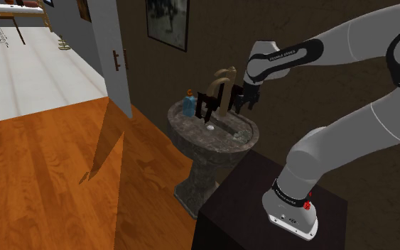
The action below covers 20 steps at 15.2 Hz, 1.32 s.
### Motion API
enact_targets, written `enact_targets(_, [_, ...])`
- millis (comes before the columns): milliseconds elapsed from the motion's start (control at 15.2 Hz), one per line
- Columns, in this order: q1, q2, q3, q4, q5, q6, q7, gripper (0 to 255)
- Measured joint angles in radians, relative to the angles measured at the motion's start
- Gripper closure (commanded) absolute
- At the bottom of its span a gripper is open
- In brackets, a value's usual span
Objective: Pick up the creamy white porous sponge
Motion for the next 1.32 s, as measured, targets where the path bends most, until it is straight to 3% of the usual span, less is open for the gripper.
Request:
enact_targets(330, [-0.013, 0.152, -0.099, 0.01, 0.036, 0.139, -0.081, 0])
enact_targets(594, [-0.008, 0.311, -0.184, 0.034, 0.121, 0.259, -0.188, 0])
enact_targets(924, [-0.011, 0.535, -0.238, 0.11, 0.34, 0.359, -0.38, 0])
enact_targets(1320, [-0.13, 0.8, -0.175, 0.239, 0.634, 0.41, -0.623, 0])
